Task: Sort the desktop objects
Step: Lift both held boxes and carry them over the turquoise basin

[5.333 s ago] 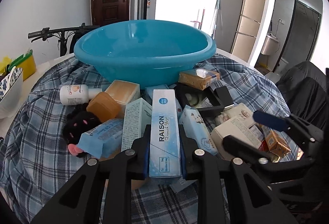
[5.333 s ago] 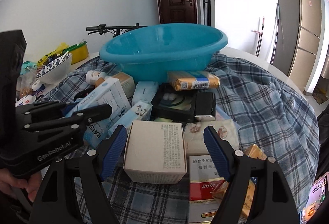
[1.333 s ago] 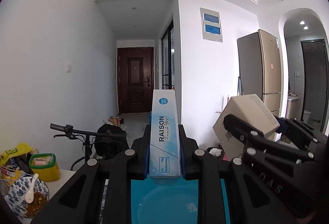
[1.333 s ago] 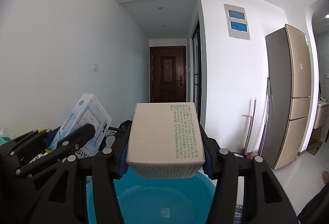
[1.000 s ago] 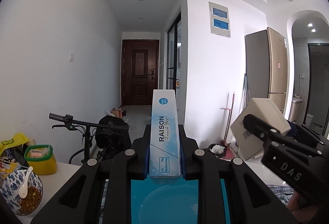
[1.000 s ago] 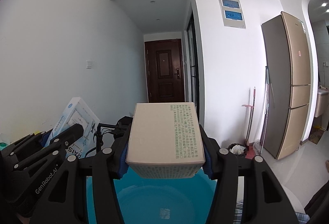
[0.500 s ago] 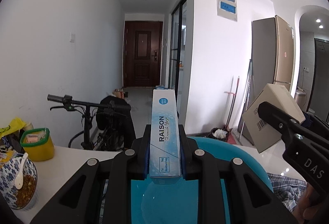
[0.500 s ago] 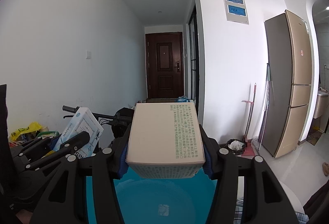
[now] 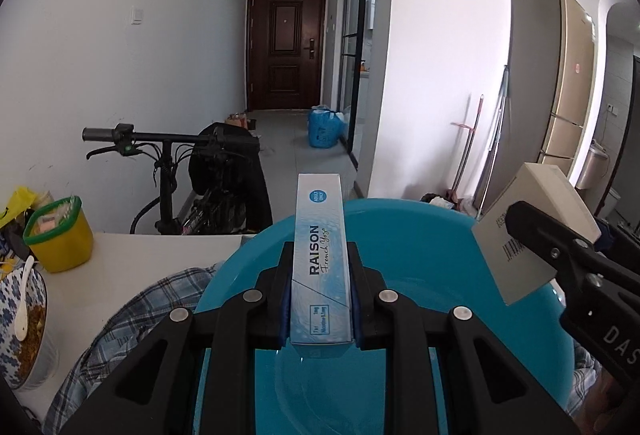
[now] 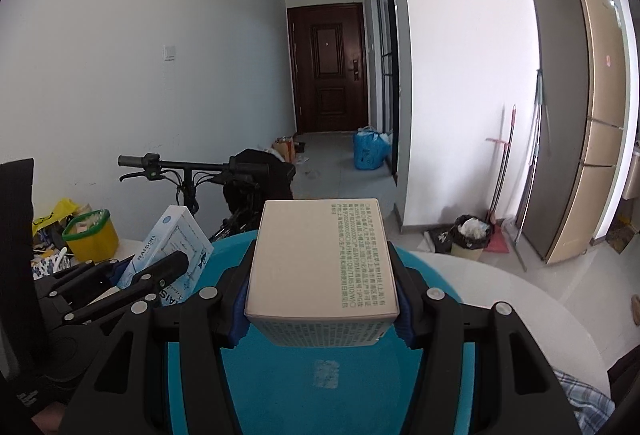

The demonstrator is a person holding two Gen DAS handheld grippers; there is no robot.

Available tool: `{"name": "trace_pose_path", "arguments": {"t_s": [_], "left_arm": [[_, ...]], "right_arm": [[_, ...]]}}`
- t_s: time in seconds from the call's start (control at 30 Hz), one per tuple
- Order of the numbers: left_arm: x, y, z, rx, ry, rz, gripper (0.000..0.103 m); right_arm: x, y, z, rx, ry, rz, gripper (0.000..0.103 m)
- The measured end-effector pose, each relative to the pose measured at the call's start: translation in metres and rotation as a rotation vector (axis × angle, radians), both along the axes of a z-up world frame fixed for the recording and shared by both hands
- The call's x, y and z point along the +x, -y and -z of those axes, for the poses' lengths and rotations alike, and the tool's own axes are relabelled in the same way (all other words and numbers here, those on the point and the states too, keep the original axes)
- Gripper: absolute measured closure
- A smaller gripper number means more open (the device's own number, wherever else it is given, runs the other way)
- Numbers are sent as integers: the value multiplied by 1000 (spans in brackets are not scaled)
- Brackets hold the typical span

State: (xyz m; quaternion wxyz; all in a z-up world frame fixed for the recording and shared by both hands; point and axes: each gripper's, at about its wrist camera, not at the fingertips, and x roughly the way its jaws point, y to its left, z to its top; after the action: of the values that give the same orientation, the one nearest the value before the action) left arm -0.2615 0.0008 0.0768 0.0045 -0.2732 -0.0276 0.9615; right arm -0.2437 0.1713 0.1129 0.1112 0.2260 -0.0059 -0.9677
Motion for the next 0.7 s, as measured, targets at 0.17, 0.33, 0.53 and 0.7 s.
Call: {"name": "trace_pose_path", "arguments": {"t_s": [0.17,0.33,0.53,0.7], "left_arm": [[-12,4,16,21,56,4,79],[-17,5,25,42,102,18,79],[-26,5,36,33,198,29,79],[-34,12,46,33,260,30,79]], "right_arm": [[-8,-1,11,18,44,-4,48],[-17,-3,22,17,91,-12,48],[-20,-1,29,49,122,-18,48],[-22,8,37,93,151,-39,48]]}}
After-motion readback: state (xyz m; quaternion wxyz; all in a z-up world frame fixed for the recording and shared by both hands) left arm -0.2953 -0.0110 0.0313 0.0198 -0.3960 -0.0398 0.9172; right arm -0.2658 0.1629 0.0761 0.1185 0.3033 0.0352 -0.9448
